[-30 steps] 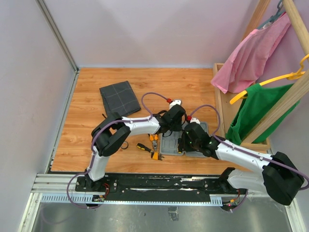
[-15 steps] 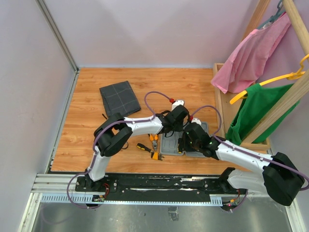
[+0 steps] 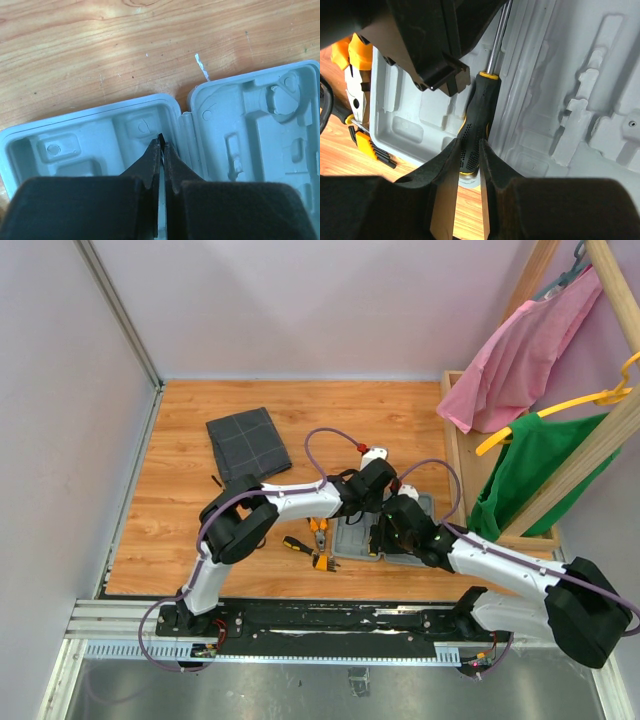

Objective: Sort the tools into containers
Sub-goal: Adjust the screwdriver in the storage box.

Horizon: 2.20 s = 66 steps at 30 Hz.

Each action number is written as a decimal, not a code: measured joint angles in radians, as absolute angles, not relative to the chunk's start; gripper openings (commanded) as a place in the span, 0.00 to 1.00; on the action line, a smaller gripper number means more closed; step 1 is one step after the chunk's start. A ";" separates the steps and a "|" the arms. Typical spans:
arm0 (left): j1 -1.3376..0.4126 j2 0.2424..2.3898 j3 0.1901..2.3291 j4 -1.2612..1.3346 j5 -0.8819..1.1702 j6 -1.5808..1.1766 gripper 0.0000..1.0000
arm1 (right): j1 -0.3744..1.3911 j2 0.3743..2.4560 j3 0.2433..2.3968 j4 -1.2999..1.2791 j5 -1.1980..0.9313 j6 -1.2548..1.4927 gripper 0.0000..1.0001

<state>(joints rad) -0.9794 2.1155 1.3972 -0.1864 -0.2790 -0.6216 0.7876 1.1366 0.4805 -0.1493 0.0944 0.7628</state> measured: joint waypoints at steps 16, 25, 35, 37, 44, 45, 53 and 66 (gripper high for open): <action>-0.988 2.118 1.390 -0.137 -0.307 -0.616 0.00 | 0.788 1.094 0.477 -0.163 0.090 0.756 0.29; -0.989 2.056 1.354 -0.176 -0.360 -0.635 0.01 | 0.788 1.061 0.483 -0.263 0.070 0.720 0.30; -0.980 1.987 1.334 -0.328 -0.380 -0.624 0.12 | 0.788 1.000 0.483 -0.268 0.077 0.719 0.33; -0.977 1.974 1.328 -0.349 -0.364 -0.613 0.17 | 0.788 0.989 0.483 -0.268 0.079 0.719 0.34; -0.970 1.957 1.340 -0.417 -0.299 -0.575 0.30 | 0.788 0.976 0.483 -0.268 0.080 0.719 0.36; -0.970 1.957 1.345 -0.426 -0.289 -0.567 0.31 | 0.788 0.974 0.483 -0.268 0.080 0.719 0.37; -0.959 1.877 1.361 -0.442 -0.253 -0.540 0.36 | 0.788 0.981 0.483 -0.266 0.080 0.715 0.38; -0.923 1.490 1.007 -0.365 -0.222 -0.519 0.34 | 0.788 1.148 0.527 -0.198 0.061 0.670 0.34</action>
<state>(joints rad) -0.9234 1.4899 1.0065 -0.3649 -0.2222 -0.5194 0.7876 1.1484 0.5274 -0.1982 0.0612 0.6704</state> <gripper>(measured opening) 0.339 0.382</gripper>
